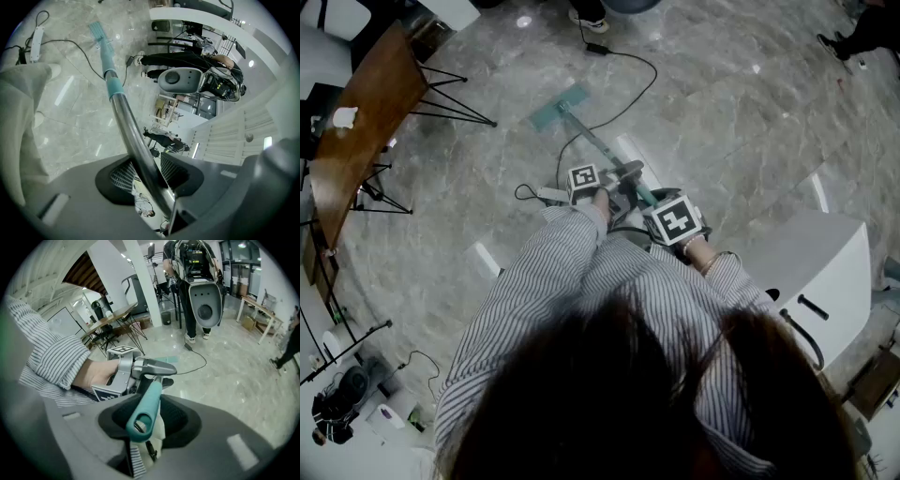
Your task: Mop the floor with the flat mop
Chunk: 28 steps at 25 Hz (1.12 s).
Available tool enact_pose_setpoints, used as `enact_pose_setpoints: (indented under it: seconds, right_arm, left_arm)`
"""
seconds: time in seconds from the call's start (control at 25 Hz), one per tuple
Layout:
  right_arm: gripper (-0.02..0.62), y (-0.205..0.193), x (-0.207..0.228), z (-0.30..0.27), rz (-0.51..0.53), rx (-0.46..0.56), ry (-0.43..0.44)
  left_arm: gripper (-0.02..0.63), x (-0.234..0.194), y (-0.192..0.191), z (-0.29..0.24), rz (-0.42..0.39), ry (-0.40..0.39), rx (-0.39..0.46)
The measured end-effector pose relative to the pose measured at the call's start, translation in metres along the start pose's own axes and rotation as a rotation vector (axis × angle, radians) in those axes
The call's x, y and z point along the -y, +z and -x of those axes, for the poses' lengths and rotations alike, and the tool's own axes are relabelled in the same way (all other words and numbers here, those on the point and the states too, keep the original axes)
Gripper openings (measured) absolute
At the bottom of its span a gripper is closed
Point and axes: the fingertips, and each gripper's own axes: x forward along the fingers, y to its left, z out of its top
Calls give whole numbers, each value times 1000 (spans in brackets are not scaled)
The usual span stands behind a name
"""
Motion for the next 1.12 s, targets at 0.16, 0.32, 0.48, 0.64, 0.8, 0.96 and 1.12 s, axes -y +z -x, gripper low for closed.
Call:
enact_pose_setpoints:
  seconds: [0.16,0.32,0.48,0.64,0.8,0.96,1.12]
  right_arm:
    - [124,-4,-2,3,-63,20,37]
    - [124,-6,-4,2,-56,12,33]
    - [123,-7,-3,2,-59,14,29]
    - [123,-8,-5,1,-67,21,36]
    - [123,-12,-7,0,-57,13,30]
    - [123,-6,-4,-1,-82,35,36]
    - [121,6,3,-14,-85,9,32]
  left_arm:
    - [155,13,-12,-2,57,-80,-6]
    - [156,14,-13,3,71,-103,-8]
    - [155,12,-12,7,119,-142,3]
    - [154,8,-11,10,70,-118,10]
    - [161,-7,-7,10,-16,-68,8]
    - [163,-13,1,8,2,-66,13]
    - [166,1,13,3,-15,-40,-3]
